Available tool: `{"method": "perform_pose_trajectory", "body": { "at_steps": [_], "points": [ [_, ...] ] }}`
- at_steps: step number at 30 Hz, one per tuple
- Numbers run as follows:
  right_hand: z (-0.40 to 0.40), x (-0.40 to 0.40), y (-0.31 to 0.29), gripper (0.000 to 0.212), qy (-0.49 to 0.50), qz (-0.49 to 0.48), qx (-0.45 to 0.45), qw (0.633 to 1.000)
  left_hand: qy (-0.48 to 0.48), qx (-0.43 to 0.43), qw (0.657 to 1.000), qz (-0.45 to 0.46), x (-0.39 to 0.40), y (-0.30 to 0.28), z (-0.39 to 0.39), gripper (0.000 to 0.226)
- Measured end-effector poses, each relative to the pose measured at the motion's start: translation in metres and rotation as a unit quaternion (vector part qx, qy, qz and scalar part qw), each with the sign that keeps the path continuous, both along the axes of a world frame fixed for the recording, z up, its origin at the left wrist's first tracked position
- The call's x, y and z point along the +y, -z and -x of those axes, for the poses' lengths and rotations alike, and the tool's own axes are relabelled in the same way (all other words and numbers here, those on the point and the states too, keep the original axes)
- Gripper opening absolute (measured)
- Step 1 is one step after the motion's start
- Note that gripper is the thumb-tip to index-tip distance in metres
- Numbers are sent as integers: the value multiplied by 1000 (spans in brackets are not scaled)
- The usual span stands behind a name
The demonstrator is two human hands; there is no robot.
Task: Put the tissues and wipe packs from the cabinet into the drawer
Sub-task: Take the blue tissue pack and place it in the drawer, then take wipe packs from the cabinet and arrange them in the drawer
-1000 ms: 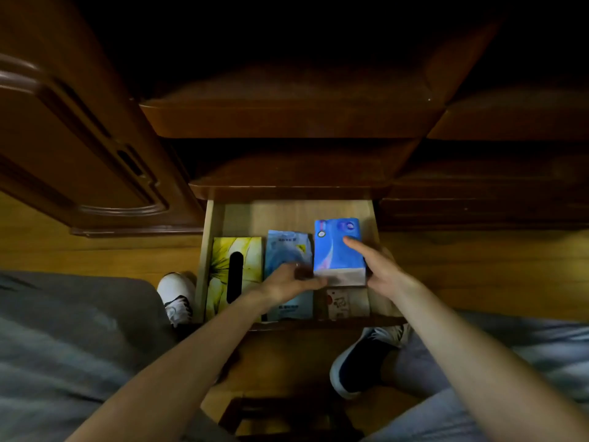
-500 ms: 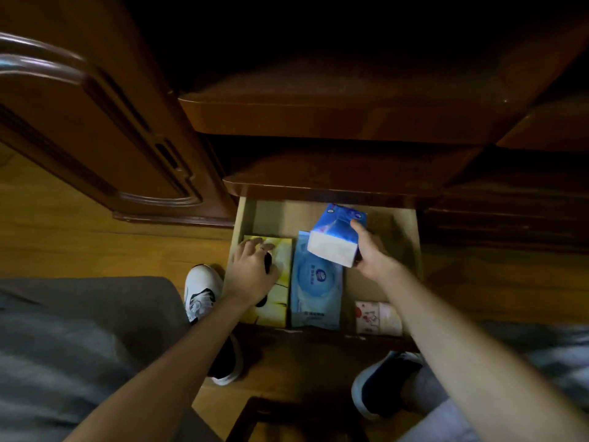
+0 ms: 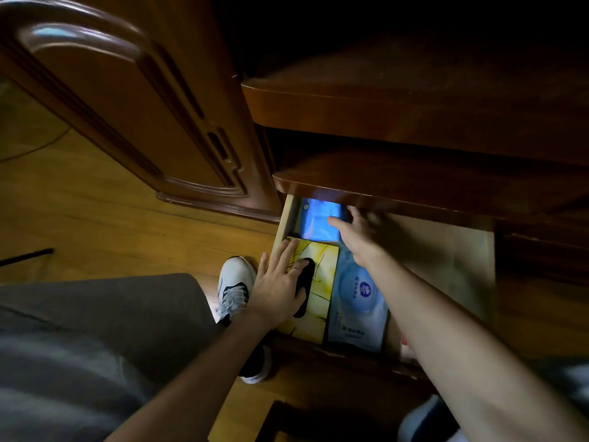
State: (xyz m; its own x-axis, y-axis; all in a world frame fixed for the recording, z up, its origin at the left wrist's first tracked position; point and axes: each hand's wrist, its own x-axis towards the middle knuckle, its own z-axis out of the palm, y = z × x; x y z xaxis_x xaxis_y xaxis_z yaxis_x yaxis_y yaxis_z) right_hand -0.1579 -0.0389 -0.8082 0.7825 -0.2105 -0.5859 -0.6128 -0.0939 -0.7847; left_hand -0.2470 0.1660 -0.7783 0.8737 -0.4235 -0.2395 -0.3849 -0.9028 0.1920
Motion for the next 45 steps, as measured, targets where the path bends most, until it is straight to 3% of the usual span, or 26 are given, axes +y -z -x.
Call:
{"method": "perform_pose_trajectory", "body": {
  "at_steps": [5,7,11,16,23,27,30,32,34,39,42,45],
  "points": [
    [-1,12,7,34,-79,97,18,992,3,-5,1000,-6,0,2,2,51],
    [-2,9,3,33,-96,131,21,986,7,0,1000,-14,1,3,1,54],
    [1,2,-5,24,-151,139,40,978,60,48,990,-120,2,2,-1,66],
    [25,3,-18,29,-205,87,48,974,51,110,981,-154,-11,-23,-9,64],
    [86,-34,-60,38,-187,125,14,974,45,128,974,-182,-19,-54,2,64],
    [119,-61,-70,33,-138,157,34,977,41,105,981,-160,-31,-65,16,56],
    [133,-74,-104,31,-175,165,43,970,9,103,993,-60,-53,-93,12,44],
    [130,-82,-141,31,-179,170,-9,969,-20,31,999,27,-71,-129,1,31],
    [123,-93,-188,31,-152,194,-98,964,-32,-95,988,120,-87,-175,-11,24],
    [130,-124,-315,23,-76,260,-300,915,54,-366,877,305,-106,-301,-35,20],
    [127,-138,-380,23,-23,334,-381,862,81,-445,826,337,-120,-363,-57,19],
    [104,-152,-432,20,2,423,-412,807,91,-420,851,303,-143,-411,-88,18]
  ]
}}
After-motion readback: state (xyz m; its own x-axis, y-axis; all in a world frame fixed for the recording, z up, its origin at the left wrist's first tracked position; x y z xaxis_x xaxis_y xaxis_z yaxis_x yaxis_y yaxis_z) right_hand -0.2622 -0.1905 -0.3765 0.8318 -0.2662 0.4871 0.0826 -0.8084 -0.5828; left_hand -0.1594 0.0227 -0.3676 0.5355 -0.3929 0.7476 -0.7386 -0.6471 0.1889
